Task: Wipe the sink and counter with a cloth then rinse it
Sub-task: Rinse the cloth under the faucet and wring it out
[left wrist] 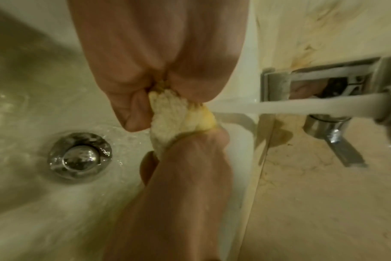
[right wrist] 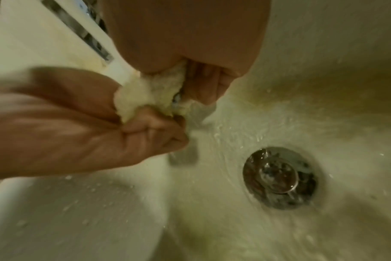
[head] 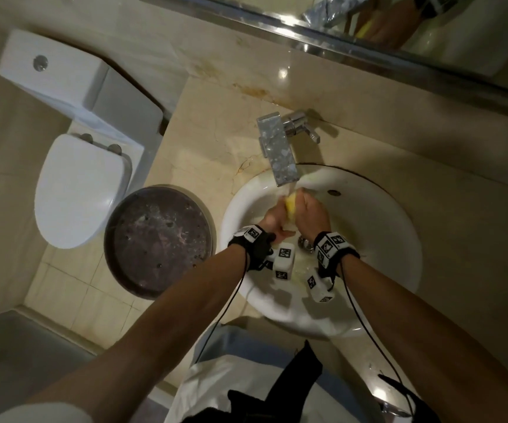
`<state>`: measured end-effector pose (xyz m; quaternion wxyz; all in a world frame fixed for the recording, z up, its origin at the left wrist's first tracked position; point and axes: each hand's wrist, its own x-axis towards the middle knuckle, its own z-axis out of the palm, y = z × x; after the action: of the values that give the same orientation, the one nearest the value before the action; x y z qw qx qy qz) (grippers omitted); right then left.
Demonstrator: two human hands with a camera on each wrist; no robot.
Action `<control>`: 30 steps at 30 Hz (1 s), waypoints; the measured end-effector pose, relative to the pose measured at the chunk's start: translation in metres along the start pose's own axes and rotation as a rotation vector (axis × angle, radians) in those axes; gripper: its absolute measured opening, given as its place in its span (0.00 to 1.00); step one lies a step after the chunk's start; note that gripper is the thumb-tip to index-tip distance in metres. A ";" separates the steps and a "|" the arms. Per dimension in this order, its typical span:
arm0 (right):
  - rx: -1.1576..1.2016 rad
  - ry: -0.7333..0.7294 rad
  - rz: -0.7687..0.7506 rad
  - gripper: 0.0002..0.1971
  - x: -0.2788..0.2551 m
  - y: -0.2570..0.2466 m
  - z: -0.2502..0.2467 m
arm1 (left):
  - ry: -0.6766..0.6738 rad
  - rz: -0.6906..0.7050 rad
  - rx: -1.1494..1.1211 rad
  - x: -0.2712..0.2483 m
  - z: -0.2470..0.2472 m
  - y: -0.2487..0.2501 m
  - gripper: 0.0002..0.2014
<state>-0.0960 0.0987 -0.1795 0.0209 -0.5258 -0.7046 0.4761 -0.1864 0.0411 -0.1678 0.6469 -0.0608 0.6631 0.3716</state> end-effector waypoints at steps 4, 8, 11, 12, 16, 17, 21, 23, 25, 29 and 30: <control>-0.101 0.009 -0.048 0.20 0.004 0.005 -0.003 | -0.018 0.001 -0.006 0.003 0.007 -0.004 0.28; -0.321 -0.102 -0.077 0.18 0.017 0.007 -0.005 | 0.033 0.165 0.116 -0.004 0.003 -0.016 0.25; -0.343 -0.160 -0.011 0.22 0.018 0.015 -0.012 | 0.024 0.188 0.193 -0.010 0.006 -0.019 0.18; -0.329 -0.156 0.009 0.22 0.018 0.016 -0.014 | 0.008 0.183 0.200 -0.010 0.008 -0.017 0.18; -0.267 -0.148 -0.051 0.17 0.014 0.013 -0.011 | 0.002 0.189 0.163 0.002 0.002 -0.012 0.22; -0.204 -0.107 -0.080 0.15 0.010 0.007 -0.009 | 0.030 0.164 0.114 0.005 0.000 -0.010 0.20; -0.044 0.031 -0.091 0.20 -0.004 -0.006 0.000 | 0.127 0.141 0.087 0.003 0.000 0.000 0.21; -0.074 0.058 -0.115 0.19 -0.004 -0.005 0.001 | 0.129 0.190 0.167 -0.002 0.001 -0.001 0.24; -0.317 0.041 -0.143 0.14 0.002 -0.001 0.001 | 0.107 0.232 0.115 -0.009 0.003 -0.006 0.27; -0.467 -0.066 -0.125 0.13 0.009 -0.005 -0.006 | 0.083 0.272 0.137 -0.013 0.000 -0.014 0.24; -0.468 -0.077 -0.157 0.14 0.009 -0.006 -0.008 | 0.075 0.275 0.121 -0.013 -0.001 -0.013 0.22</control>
<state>-0.1004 0.1106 -0.1754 -0.0913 -0.4414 -0.8346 0.3167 -0.1781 0.0256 -0.1612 0.5673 0.0558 0.7102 0.4133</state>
